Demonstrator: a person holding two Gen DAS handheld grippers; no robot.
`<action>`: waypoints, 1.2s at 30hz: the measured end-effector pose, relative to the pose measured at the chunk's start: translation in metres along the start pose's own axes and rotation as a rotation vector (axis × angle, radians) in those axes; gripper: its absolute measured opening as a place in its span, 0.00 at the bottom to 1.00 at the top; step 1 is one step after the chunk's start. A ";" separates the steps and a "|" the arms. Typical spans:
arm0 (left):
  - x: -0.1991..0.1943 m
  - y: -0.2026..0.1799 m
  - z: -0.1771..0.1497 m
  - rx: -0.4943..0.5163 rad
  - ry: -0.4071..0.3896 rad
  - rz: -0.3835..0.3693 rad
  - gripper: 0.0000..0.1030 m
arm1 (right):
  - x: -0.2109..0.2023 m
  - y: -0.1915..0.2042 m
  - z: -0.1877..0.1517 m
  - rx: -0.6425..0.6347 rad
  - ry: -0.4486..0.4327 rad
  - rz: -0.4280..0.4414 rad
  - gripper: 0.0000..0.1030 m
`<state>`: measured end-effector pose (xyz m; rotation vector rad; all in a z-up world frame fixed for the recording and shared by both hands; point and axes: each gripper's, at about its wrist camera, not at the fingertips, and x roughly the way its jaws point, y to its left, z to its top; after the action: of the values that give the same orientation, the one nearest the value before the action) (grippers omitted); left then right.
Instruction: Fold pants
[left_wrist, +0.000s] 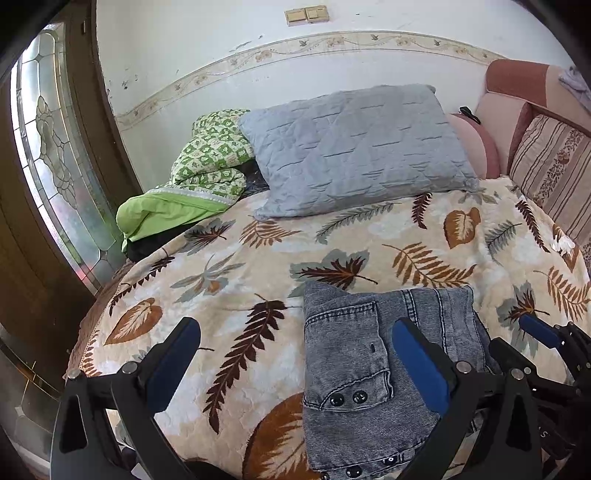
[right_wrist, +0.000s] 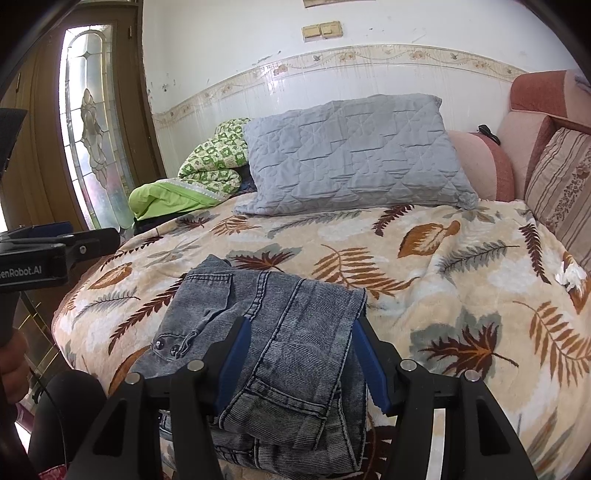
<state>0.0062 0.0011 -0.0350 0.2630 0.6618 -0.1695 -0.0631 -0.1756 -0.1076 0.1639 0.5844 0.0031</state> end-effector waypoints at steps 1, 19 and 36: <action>0.000 0.000 0.000 -0.002 0.002 -0.001 1.00 | 0.000 0.000 0.000 0.000 0.000 0.000 0.59; 0.003 -0.001 -0.003 0.008 0.020 -0.010 1.00 | -0.002 0.003 0.001 -0.012 0.000 0.010 0.59; -0.013 -0.005 -0.001 0.031 -0.014 -0.065 1.00 | -0.004 0.002 0.001 -0.016 0.003 0.006 0.60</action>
<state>-0.0056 -0.0029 -0.0288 0.2697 0.6543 -0.2435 -0.0655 -0.1744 -0.1040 0.1503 0.5868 0.0134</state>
